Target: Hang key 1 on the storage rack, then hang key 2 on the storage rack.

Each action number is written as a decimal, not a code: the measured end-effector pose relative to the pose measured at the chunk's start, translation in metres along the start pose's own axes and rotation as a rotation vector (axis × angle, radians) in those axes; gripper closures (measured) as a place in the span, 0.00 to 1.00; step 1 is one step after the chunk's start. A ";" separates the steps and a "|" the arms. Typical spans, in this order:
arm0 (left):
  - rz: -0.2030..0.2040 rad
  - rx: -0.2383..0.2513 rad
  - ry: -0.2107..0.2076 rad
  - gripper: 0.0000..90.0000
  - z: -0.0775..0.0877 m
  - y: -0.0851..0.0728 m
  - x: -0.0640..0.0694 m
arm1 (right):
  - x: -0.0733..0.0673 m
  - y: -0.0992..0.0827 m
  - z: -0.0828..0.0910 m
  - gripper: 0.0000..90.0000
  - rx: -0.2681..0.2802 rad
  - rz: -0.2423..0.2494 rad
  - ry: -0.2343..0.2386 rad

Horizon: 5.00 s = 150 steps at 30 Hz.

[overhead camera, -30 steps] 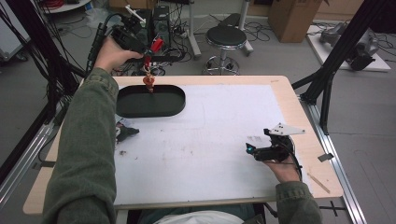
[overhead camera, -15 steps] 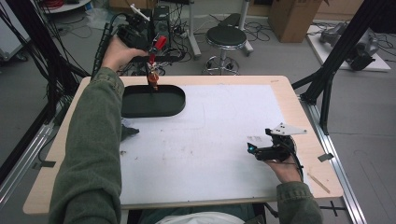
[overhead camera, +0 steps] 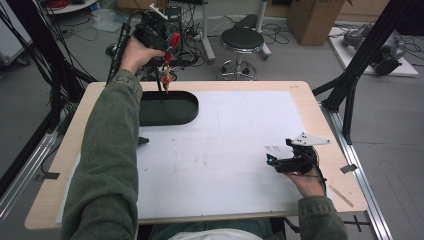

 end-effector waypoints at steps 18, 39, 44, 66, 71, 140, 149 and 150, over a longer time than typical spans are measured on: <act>-0.029 -0.063 -0.300 0.02 -0.002 -0.011 0.038 | 0.002 0.002 -0.001 0.01 -0.003 -0.002 -0.008; -0.147 -0.049 -0.240 0.02 0.031 -0.034 0.073 | 0.000 0.004 -0.004 0.01 -0.003 -0.002 -0.003; -0.108 -0.004 -0.201 0.02 0.046 -0.056 0.065 | -0.003 0.007 -0.006 0.01 0.010 0.008 0.006; -0.076 0.004 -0.113 0.02 0.074 -0.135 0.033 | -0.004 0.010 -0.010 0.01 0.005 0.017 0.005; -0.057 -0.002 -0.102 0.02 0.074 -0.144 0.026 | -0.004 0.009 -0.010 0.01 0.005 0.018 0.006; 0.082 -0.205 -0.005 0.02 0.063 -0.313 0.000 | -0.003 0.009 -0.011 0.01 -0.004 0.046 -0.012; 0.096 -0.255 -0.005 0.03 0.058 -0.326 0.000 | -0.003 0.009 -0.010 0.01 -0.002 0.041 -0.015; 0.104 -0.264 -0.007 0.04 0.058 -0.329 -0.001 | -0.003 0.009 -0.010 0.01 -0.002 0.039 -0.014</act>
Point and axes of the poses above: each handheld gripper's, and its own axes: z roughly backward along the jaws, y roughly out of its top, x roughly to its right, the point moved 7 cm from there along -z, roughly forward along the jaws, and after that the axes turned 3 degrees about z, right-handed, at the moved point
